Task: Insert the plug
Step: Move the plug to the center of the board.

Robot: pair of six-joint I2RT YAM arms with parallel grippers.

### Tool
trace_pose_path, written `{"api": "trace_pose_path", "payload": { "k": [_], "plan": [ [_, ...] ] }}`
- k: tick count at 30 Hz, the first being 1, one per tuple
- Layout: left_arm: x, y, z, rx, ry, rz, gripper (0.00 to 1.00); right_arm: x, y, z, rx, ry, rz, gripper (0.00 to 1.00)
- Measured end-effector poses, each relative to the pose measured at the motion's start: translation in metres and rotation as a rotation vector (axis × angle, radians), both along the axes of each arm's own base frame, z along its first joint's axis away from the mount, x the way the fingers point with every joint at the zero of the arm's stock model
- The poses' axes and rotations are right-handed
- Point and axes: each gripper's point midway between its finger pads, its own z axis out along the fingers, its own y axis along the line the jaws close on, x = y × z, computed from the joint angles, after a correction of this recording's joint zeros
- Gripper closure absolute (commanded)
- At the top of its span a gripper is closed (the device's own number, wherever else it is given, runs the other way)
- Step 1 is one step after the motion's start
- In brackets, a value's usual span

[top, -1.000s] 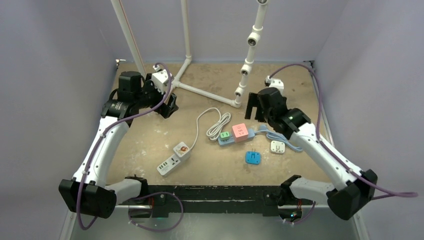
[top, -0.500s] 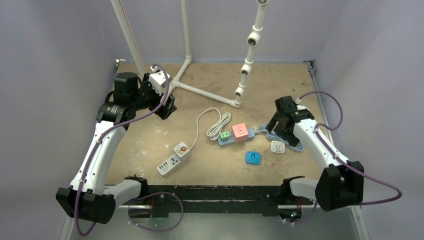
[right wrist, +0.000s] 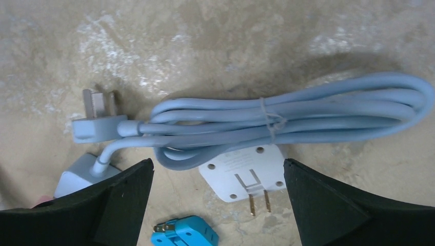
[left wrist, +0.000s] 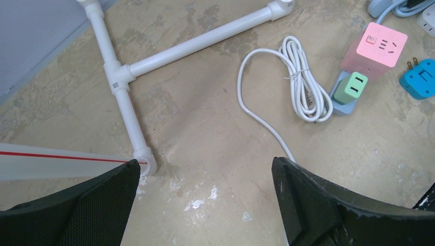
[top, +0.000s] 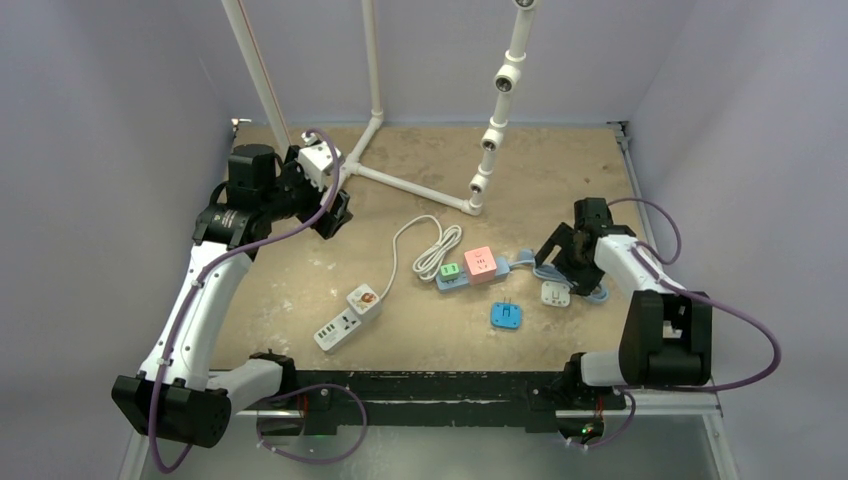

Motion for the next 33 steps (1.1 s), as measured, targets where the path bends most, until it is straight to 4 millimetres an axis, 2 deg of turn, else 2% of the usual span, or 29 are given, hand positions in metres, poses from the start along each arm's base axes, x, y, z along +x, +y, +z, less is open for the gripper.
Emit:
{"api": "trace_pose_path", "payload": {
  "k": [6,15,18,21,24,26,29,33],
  "plan": [
    [0.001,0.000,0.001,-0.001,-0.005,0.000,0.01,0.012,0.021,-0.001,0.104,-0.047,0.090,0.02],
    [0.001,0.000,0.003,-0.003,-0.014,0.002,0.01,0.012,0.024,0.003,0.126,-0.098,0.110,0.07],
    [0.002,-0.001,0.004,-0.005,-0.016,0.000,0.01,0.006,0.026,0.006,0.133,-0.077,0.104,0.08],
    [0.002,-0.001,0.004,-0.008,-0.016,-0.001,0.01,0.005,0.019,0.023,0.094,-0.083,0.084,0.04],
    [0.002,-0.002,0.005,-0.013,-0.020,-0.006,0.01,0.018,0.002,0.048,0.002,-0.119,0.058,0.02],
    [0.002,-0.003,0.005,-0.015,-0.021,-0.008,0.01,0.024,-0.005,0.052,-0.037,-0.126,0.057,0.01],
    [0.001,-0.004,0.006,-0.025,-0.019,-0.011,0.01,0.017,-0.007,0.039,-0.048,-0.057,0.088,0.01],
    [-0.001,-0.007,0.009,-0.041,-0.020,-0.020,0.01,0.007,-0.005,0.011,-0.034,0.068,0.159,0.01]
  ]
}}
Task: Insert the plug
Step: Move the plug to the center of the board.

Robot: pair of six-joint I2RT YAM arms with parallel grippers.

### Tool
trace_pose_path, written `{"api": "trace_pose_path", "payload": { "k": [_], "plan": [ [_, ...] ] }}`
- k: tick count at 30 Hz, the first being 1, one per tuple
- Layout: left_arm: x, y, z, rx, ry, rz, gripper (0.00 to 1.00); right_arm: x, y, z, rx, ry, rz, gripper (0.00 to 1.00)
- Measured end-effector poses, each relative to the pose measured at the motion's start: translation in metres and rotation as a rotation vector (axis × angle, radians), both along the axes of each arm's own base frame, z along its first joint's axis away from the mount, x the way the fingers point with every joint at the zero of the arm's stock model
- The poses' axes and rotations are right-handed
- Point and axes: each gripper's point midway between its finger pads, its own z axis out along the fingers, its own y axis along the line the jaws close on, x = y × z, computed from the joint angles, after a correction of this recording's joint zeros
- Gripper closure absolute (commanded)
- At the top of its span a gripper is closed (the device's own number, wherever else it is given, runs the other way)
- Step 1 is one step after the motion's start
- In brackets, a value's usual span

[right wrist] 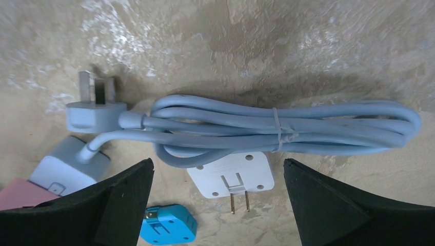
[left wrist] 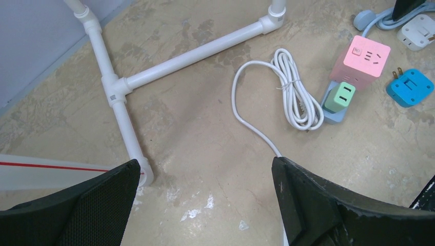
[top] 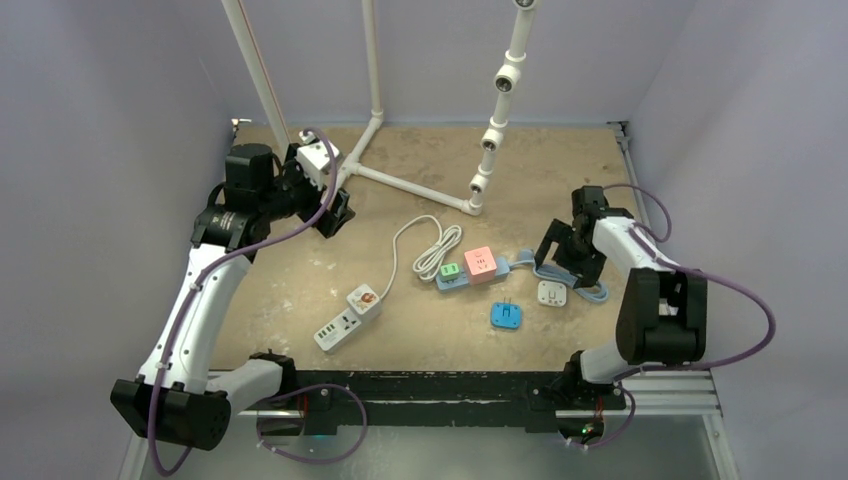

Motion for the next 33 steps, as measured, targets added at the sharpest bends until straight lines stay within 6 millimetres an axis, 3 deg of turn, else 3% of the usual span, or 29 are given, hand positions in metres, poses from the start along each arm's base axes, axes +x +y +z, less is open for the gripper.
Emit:
{"api": "trace_pose_path", "payload": {
  "k": [4,12,20,27,33],
  "plan": [
    [-0.002,0.000,0.003,-0.002,-0.009,-0.003,0.01,-0.009,0.001,-0.015,0.008,0.079,0.038,0.01],
    [-0.005,0.001,0.012,-0.007,-0.045,-0.004,0.01,-0.017,0.006,-0.016,0.023,0.113,0.076,0.01],
    [-0.005,0.001,0.018,-0.009,-0.070,-0.004,0.01,-0.026,0.055,-0.023,0.009,0.098,0.196,0.01],
    [-0.003,0.001,0.030,-0.009,-0.099,-0.003,0.01,-0.024,0.079,-0.015,0.078,-0.013,0.155,0.07],
    [-0.003,0.001,0.032,-0.011,-0.104,-0.003,0.01,-0.015,0.079,0.009,0.067,-0.110,0.116,0.01]
  ]
}}
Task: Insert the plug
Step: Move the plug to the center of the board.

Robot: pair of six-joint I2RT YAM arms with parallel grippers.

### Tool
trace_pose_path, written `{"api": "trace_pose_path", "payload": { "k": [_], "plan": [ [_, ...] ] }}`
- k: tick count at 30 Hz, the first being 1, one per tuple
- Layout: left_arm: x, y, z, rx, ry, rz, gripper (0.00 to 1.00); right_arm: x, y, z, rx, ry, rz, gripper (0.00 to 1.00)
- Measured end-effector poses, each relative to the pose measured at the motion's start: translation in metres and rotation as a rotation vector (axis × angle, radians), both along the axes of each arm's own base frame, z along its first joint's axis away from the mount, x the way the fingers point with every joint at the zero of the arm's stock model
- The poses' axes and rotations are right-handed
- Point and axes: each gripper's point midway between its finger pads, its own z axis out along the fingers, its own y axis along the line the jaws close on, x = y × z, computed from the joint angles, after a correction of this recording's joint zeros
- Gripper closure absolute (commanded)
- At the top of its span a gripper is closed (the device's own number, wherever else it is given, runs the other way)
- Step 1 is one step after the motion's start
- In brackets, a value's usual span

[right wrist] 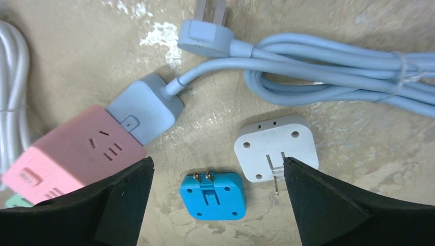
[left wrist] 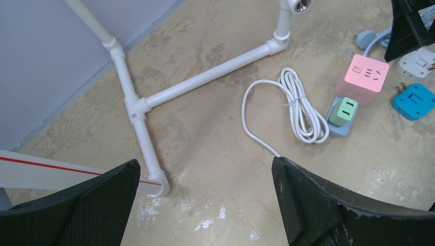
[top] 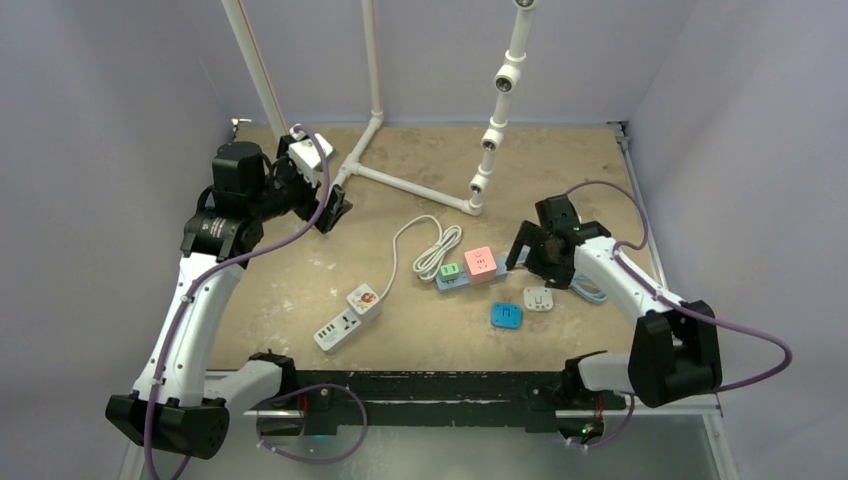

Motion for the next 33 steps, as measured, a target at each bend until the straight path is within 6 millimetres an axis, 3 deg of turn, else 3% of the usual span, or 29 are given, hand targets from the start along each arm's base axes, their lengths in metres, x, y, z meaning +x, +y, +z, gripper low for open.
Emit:
{"api": "trace_pose_path", "payload": {
  "k": [5,12,15,23,33],
  "plan": [
    [0.000,0.000,0.001,-0.001,-0.001,0.000,0.01,0.009,-0.010,0.015,-0.059,-0.015,-0.031,0.01],
    [-0.001,0.000,0.002,0.000,-0.004,0.000,0.01,-0.018,-0.018,-0.018,-0.098,0.128,-0.068,0.01],
    [-0.003,0.001,0.002,0.004,-0.005,-0.002,0.01,-0.027,-0.024,-0.024,-0.129,0.165,-0.094,0.01],
    [-0.007,0.002,0.006,0.006,-0.021,-0.004,0.01,-0.031,-0.047,-0.032,-0.174,0.181,-0.236,0.01],
    [-0.009,0.003,0.004,0.016,-0.014,-0.003,0.01,-0.030,-0.043,-0.048,-0.126,0.139,-0.334,0.01]
  ]
}}
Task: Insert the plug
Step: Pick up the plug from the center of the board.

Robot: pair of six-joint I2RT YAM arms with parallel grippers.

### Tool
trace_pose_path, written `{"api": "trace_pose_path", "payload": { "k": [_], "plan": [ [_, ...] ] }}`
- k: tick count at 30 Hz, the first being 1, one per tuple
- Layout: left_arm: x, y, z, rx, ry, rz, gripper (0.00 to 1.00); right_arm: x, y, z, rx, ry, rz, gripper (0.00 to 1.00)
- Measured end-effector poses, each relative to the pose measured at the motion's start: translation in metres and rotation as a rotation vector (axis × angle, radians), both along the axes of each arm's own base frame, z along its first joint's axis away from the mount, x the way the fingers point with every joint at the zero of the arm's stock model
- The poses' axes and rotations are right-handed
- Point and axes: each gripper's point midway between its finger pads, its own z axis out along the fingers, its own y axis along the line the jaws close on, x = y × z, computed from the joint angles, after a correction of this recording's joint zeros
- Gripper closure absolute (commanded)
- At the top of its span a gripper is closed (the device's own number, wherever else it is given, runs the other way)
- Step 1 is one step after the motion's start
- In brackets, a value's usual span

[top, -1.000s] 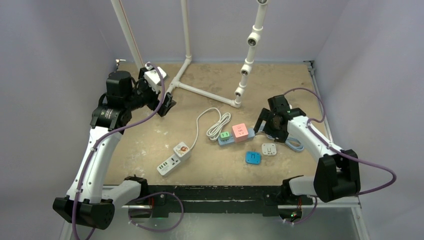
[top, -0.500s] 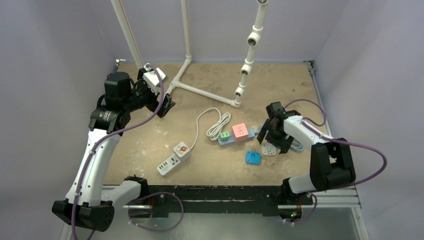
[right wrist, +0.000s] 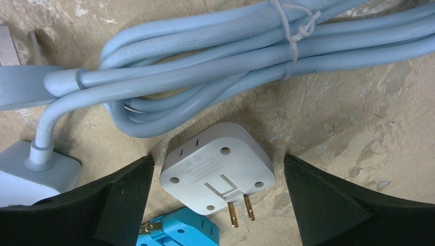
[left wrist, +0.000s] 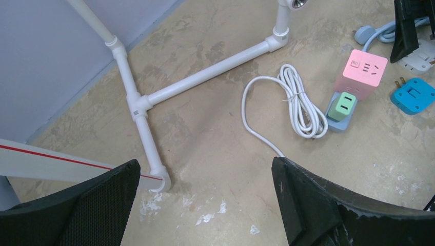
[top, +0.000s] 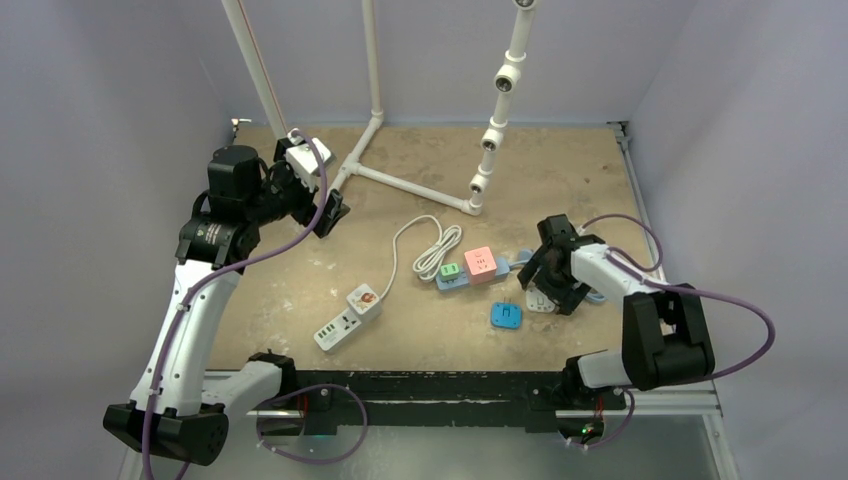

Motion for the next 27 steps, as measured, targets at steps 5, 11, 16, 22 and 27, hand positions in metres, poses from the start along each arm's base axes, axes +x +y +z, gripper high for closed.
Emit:
{"api": "trace_pose_path", "payload": {
  "k": [5,11,16,22,27],
  "plan": [
    [-0.001,0.000,-0.002,0.003,0.008,-0.001,0.01,0.001,0.000,0.001,0.006,-0.050,-0.019,0.14],
    [-0.002,0.000,-0.004,0.005,0.017,-0.001,0.01,-0.002,-0.004,0.001,-0.006,-0.063,-0.024,0.37],
    [-0.002,0.000,-0.005,0.005,0.022,-0.004,0.01,0.000,-0.004,0.004,0.002,-0.111,-0.024,0.64],
    [-0.002,-0.001,-0.007,0.004,0.032,-0.010,0.01,0.011,0.005,0.008,0.049,-0.160,-0.007,0.68],
    [-0.001,-0.003,-0.006,-0.001,0.036,-0.021,0.01,0.016,0.010,0.025,0.084,-0.229,0.011,0.69]
  ]
}}
